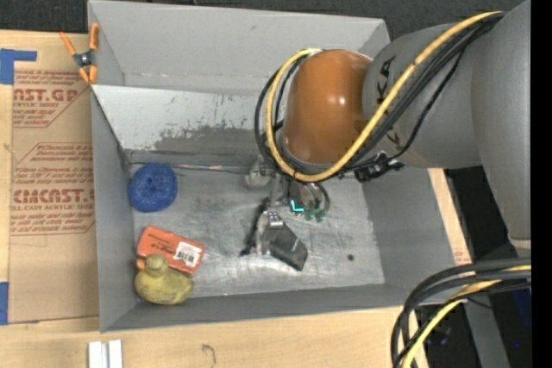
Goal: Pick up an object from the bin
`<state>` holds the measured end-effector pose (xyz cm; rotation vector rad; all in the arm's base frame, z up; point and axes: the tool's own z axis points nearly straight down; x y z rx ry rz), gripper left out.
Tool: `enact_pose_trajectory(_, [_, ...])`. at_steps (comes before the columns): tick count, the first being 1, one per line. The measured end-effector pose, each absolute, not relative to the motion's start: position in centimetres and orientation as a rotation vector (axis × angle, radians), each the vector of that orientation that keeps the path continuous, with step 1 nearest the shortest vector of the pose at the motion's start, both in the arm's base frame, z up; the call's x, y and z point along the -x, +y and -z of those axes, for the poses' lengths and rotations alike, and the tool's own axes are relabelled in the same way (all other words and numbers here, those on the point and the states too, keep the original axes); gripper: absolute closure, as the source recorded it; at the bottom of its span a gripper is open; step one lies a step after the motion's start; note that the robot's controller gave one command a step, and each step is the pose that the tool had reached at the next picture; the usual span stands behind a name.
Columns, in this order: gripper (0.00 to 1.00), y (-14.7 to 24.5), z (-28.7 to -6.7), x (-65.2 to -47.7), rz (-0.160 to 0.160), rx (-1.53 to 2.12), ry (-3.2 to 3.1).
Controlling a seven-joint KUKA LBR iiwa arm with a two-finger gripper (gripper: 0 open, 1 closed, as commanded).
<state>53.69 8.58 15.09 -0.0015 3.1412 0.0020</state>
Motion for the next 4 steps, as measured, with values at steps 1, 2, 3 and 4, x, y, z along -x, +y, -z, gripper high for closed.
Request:
enact_pose_trajectory(1, [1.00,2.10,-7.45,-52.49,-0.003,-0.062,3.130])
enact_pose_trajectory(2, [0.00,2.14,-7.12,-52.07,-0.003,-0.060,3.144])
enact_pose_trajectory(3, [1.00,2.11,-7.42,-52.48,-0.004,-0.063,3.130])
enact_pose_trajectory(4, [0.00,2.14,-7.11,-52.11,-0.004,-0.060,3.140])
